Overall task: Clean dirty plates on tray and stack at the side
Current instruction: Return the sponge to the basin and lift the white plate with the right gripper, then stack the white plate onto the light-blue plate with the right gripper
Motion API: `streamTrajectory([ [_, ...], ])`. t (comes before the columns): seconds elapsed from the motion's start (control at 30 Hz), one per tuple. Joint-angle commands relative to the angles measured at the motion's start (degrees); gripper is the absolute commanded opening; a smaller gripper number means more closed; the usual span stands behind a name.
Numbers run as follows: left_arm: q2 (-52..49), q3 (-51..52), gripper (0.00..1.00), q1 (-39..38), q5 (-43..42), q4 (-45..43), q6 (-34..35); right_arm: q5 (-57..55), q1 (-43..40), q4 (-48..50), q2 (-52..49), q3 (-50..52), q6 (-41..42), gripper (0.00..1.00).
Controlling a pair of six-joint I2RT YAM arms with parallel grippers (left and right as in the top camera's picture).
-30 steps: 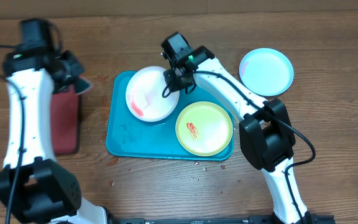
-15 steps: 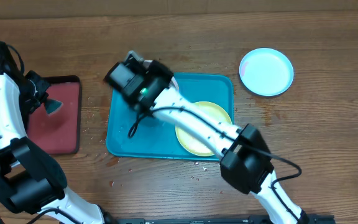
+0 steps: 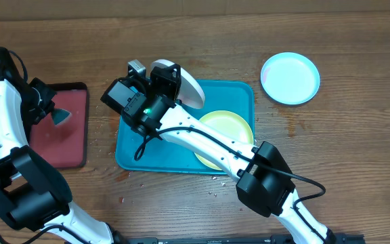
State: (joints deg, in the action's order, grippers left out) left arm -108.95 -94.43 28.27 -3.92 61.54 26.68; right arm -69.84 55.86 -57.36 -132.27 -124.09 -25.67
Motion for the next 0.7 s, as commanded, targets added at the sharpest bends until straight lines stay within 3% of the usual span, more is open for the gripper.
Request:
streamTrajectory([
  [0.0,-0.15,-0.17,0.04,0.22,-0.59,-0.02,0.13,3.21,-2.38,0.11,2.21,-1.68,8.41,0.04],
  [0.1,-0.15,-0.17,0.04,0.22,-0.59,0.00,0.11,10.60,-5.99,-2.01,2.32,-1.68,14.67,0.04],
  [0.17,-0.15,-0.17,0.04,0.22,-0.57,-0.02,0.11,20.48,-11.76,-5.22,2.97,-1.68,22.34,0.04],
  [0.27,-0.15,-0.17,0.04,0.22,-0.57,-0.07,0.11,32.59,-17.57,-8.02,4.26,-1.68,26.95,0.04],
  [0.53,-0.15,-0.17,0.04,0.20,-0.57,-0.09,0.11,74.66,-37.86,-11.89,8.41,-1.68,27.89,0.04],
  [0.67,-0.15,-0.17,0.04,0.20,-0.55,-0.13,0.09,83.27,-51.89,-13.53,8.39,-0.22,27.91,0.04],
])
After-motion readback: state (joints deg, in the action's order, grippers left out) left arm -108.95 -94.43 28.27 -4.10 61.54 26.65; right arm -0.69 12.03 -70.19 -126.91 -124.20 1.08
